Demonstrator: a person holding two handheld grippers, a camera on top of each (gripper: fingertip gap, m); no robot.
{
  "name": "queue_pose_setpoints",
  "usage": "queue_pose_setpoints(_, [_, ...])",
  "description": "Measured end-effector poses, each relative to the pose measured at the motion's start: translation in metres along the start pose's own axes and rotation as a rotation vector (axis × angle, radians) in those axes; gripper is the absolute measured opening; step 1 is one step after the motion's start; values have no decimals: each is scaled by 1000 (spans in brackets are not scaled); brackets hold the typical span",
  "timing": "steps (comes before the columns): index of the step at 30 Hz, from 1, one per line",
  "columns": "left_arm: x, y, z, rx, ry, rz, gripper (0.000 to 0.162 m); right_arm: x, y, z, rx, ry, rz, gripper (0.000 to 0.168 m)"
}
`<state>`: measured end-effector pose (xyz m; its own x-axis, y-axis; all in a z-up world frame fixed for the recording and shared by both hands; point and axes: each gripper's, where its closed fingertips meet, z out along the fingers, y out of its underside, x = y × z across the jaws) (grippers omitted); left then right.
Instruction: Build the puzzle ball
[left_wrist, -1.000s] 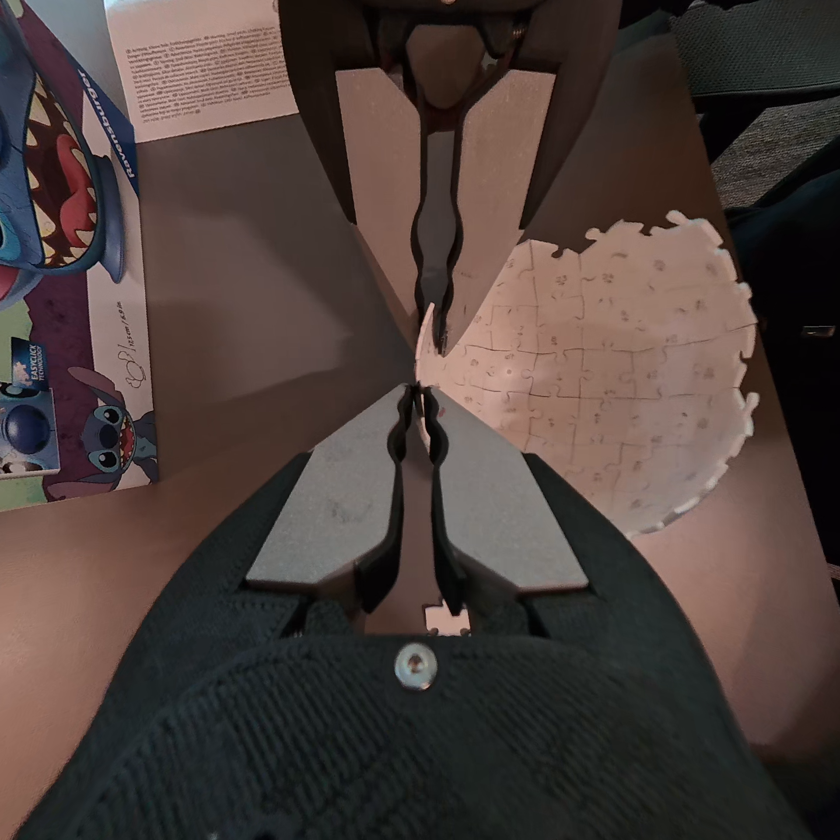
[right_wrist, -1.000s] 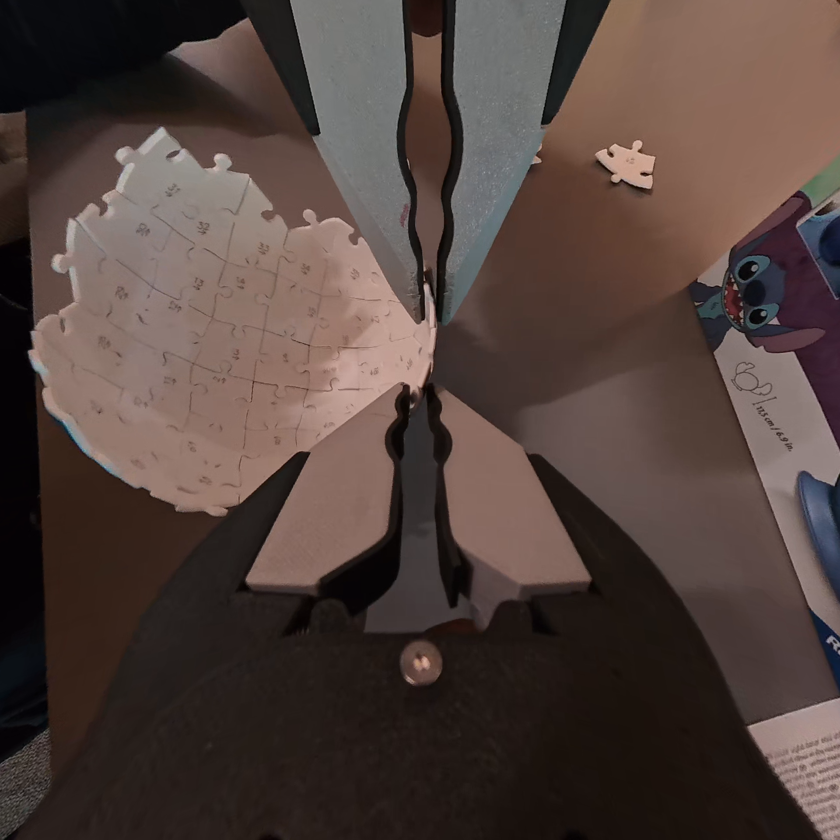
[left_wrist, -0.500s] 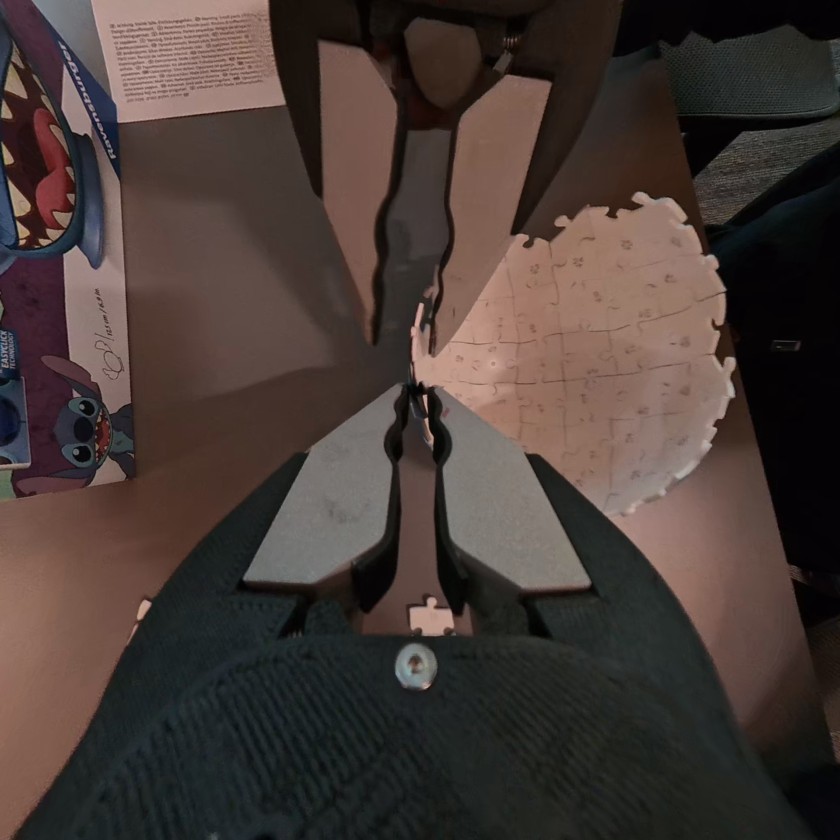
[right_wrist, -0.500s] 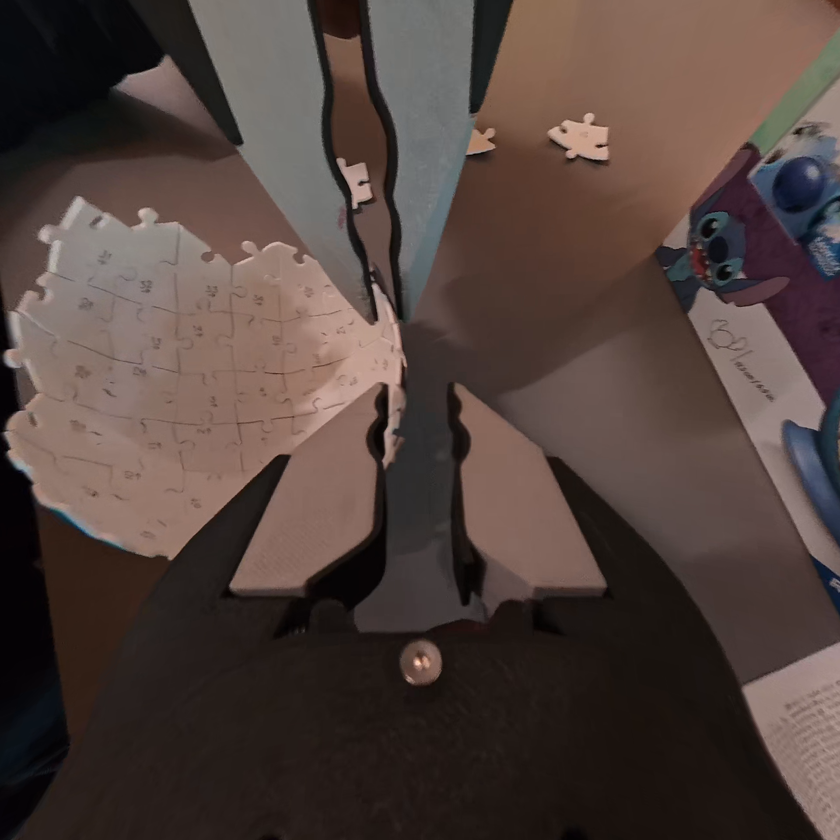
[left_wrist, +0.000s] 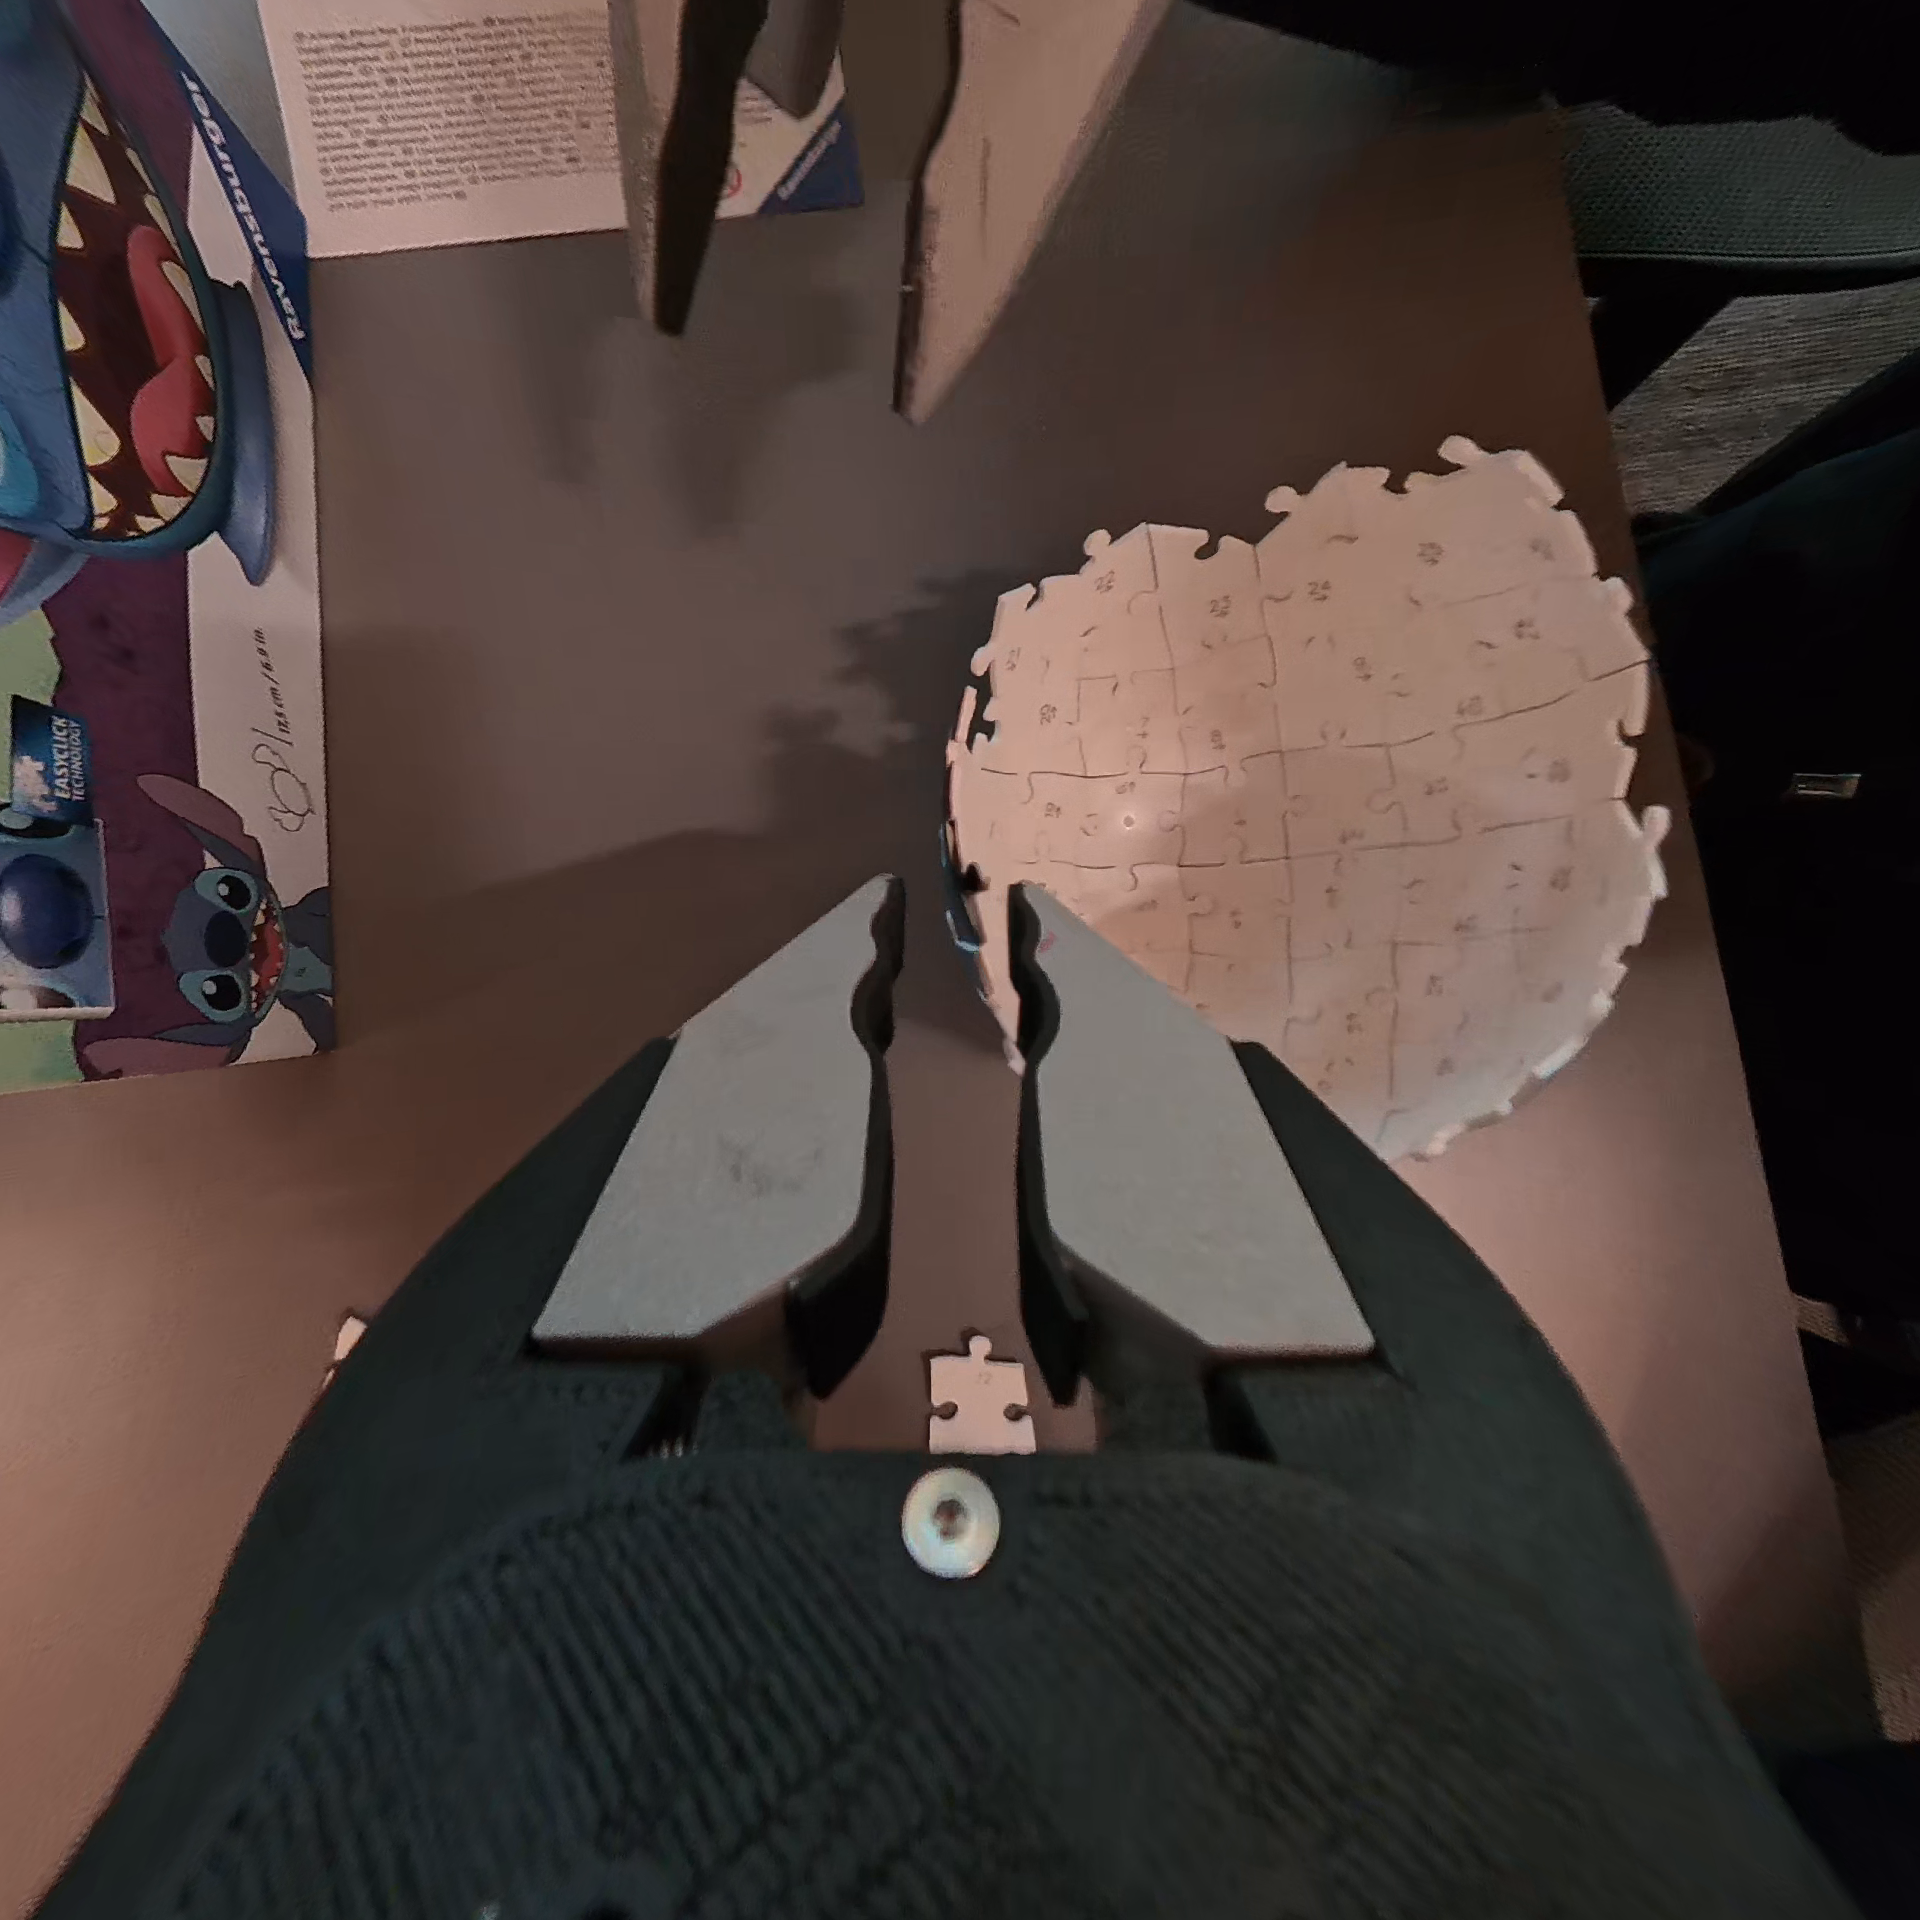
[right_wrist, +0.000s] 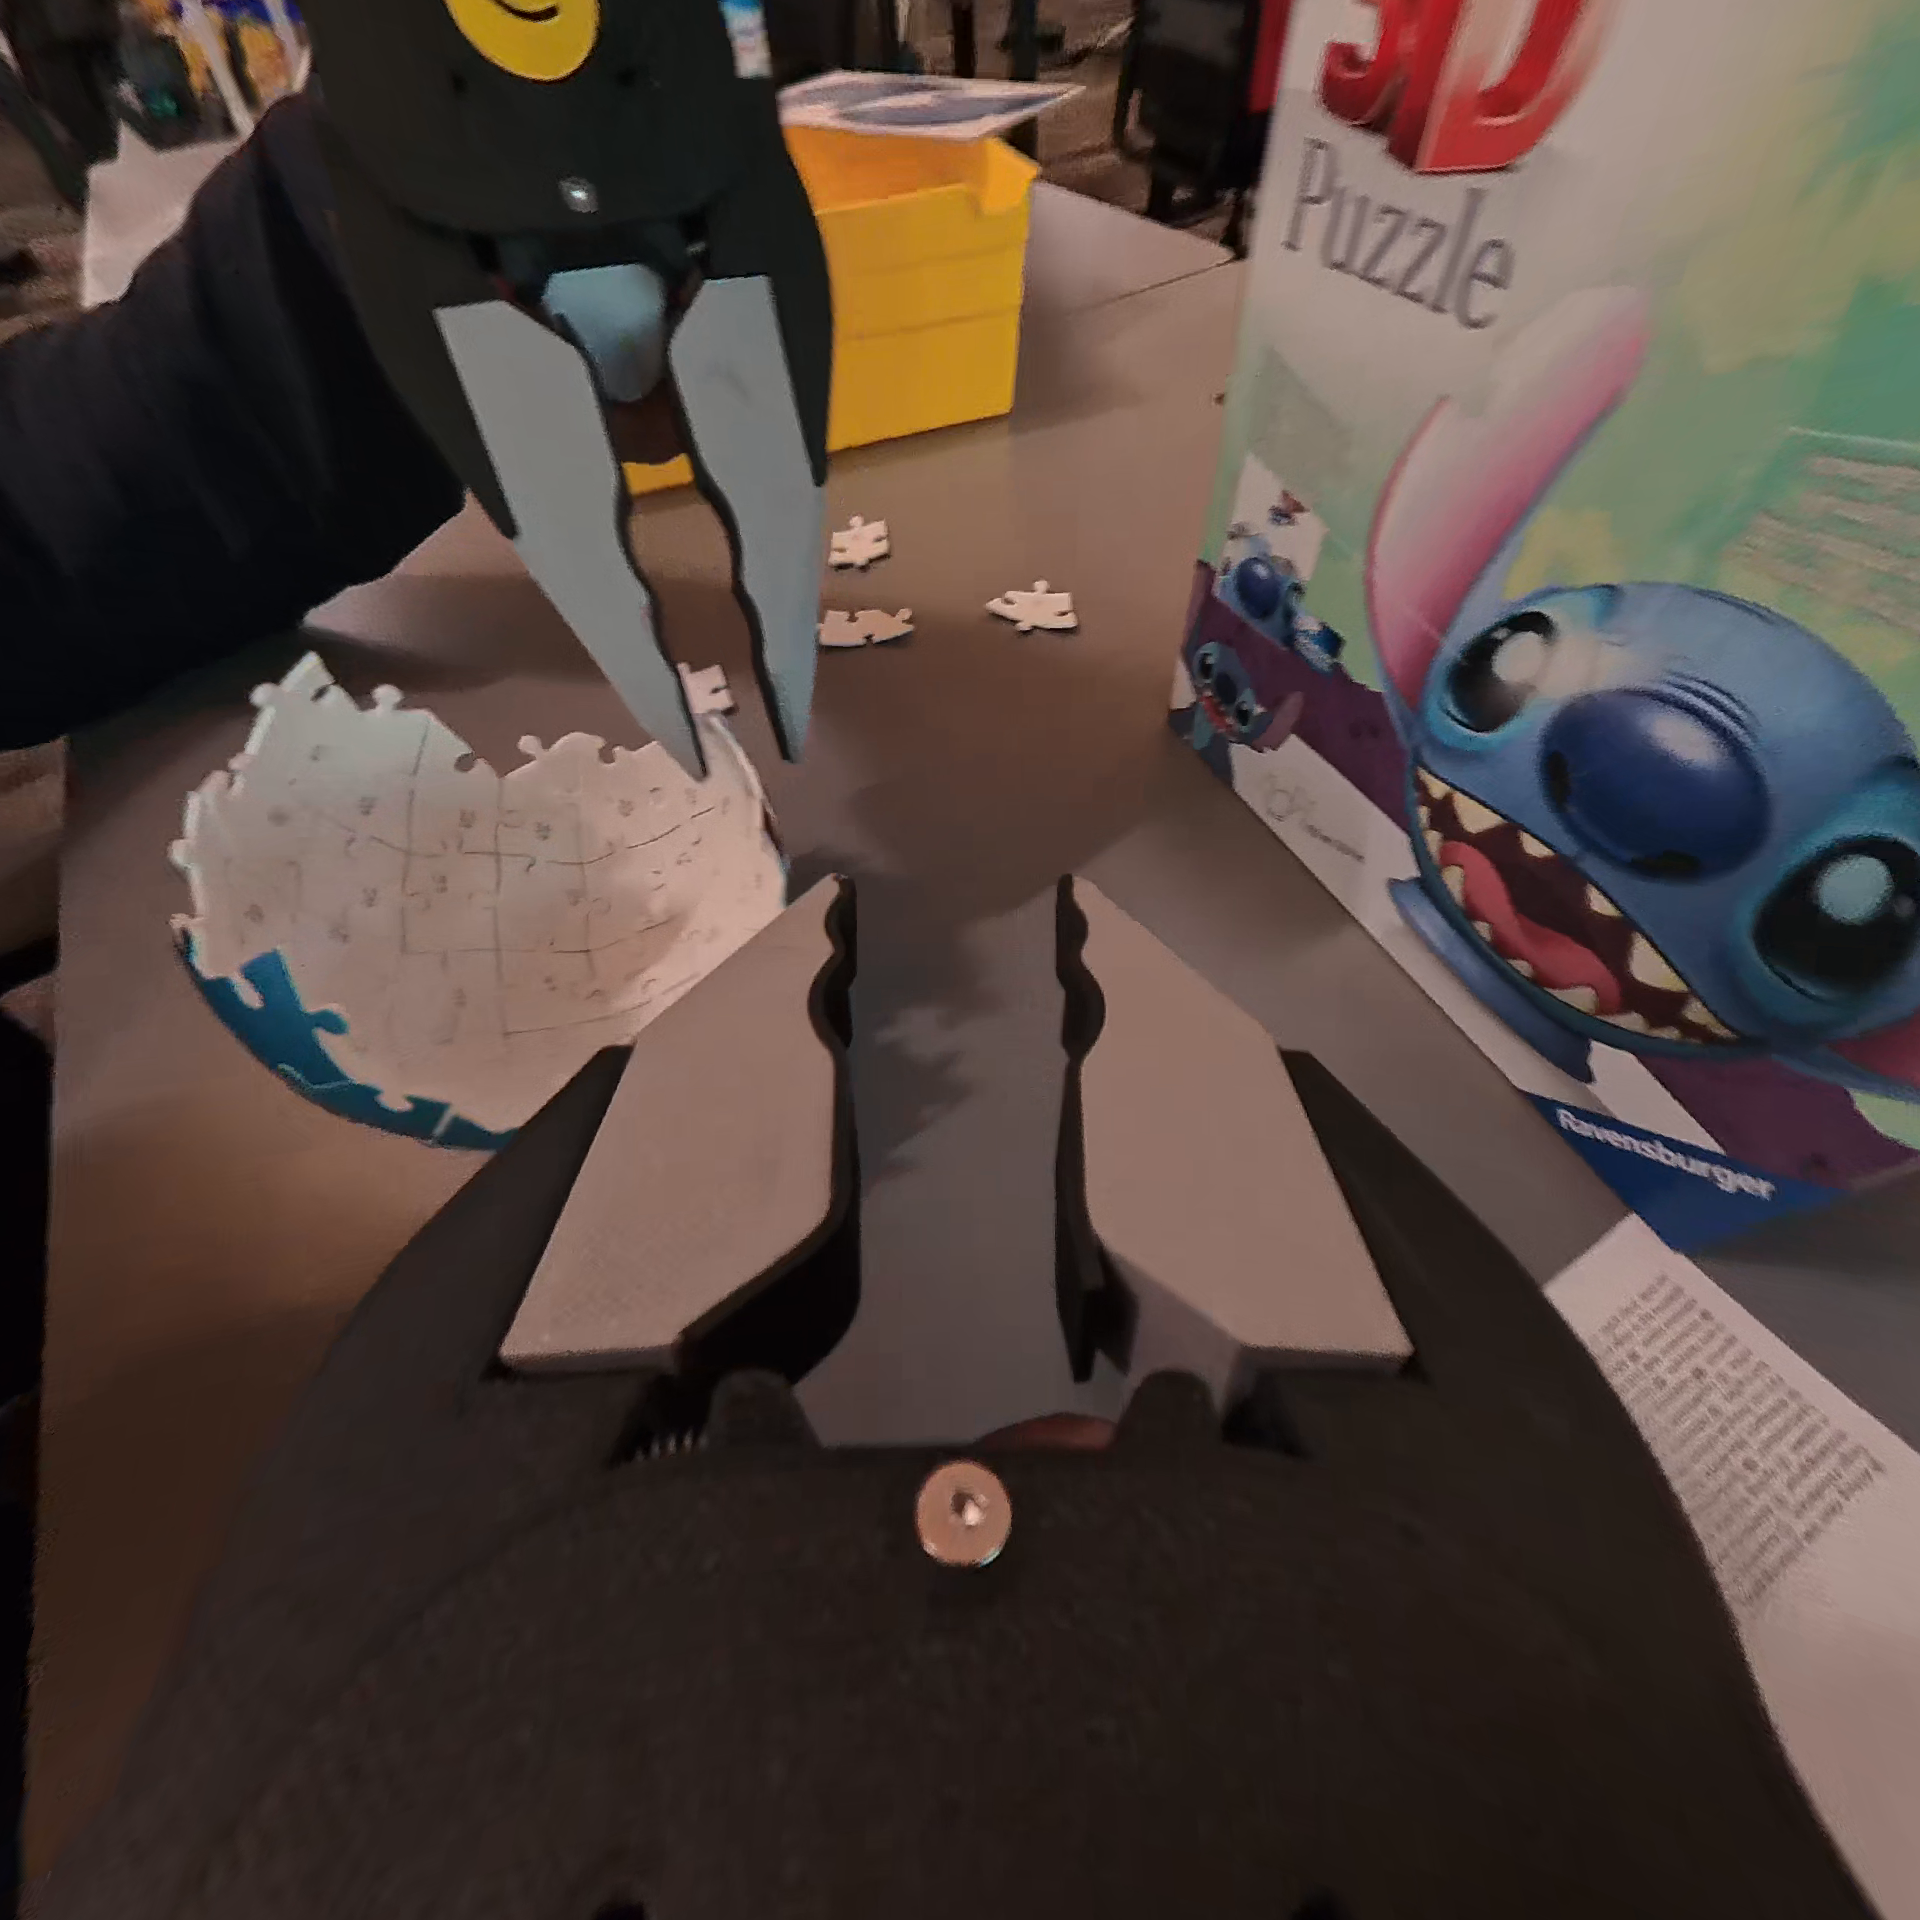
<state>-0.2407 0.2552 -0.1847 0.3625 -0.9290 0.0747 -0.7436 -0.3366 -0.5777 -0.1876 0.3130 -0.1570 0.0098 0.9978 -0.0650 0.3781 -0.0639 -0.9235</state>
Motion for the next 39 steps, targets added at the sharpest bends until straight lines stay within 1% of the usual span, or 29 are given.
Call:
queue_pose_setpoints(3, [-1,-3,-7,13,-23,2,21,15,7,-5,51,39,22,38])
queue_pose_setpoints(6, [-2,-8,-25,48,-71,-7,25,22,13,-7,84,61,31,45])
queue_pose_setpoints(9, [-1,-12,-51,109,-135,-52,37,24,16,-7,71,79,17,52])
queue_pose_setpoints(13, [-8,5,-79,115,-339,-138,52,26,14,-10,90,97,20,53])
queue_pose_setpoints(17, [-5,34,-95,145,-454,-277,54,30,14,-11,96,131,34,51])
queue_pose_setpoints(19, [-2,45,-99,202,-469,-342,54,31,14,-12,103,141,34,51])
queue_pose_setpoints(22, [-5,54,-105,328,-481,-426,54,31,15,-11,103,147,24,54])
queue_pose_setpoints(23, [-6,56,-105,364,-475,-444,56,32,17,-11,94,151,20,55])
queue_pose_setpoints(25, [-9,60,-102,416,-460,-475,65,34,20,-11,80,170,16,58])
queue_pose_setpoints(27, [-14,67,-99,430,-472,-488,70,36,22,-10,71,181,22,63])
queue_pose_setpoints(29, [-23,74,-101,439,-531,-469,71,36,24,-9,56,181,19,64])
queue_pose_setpoints(32, [-34,85,-110,489,-626,-458,71,41,29,-8,18,224,-22,67])
queue_pose_setpoints(35, [-35,96,-110,511,-634,-487,68,44,29,-7,10,249,-51,66])
queue_pose_setpoints(39, [-42,108,-104,511,-652,-551,66,39,25,-7,37,212,-11,66])
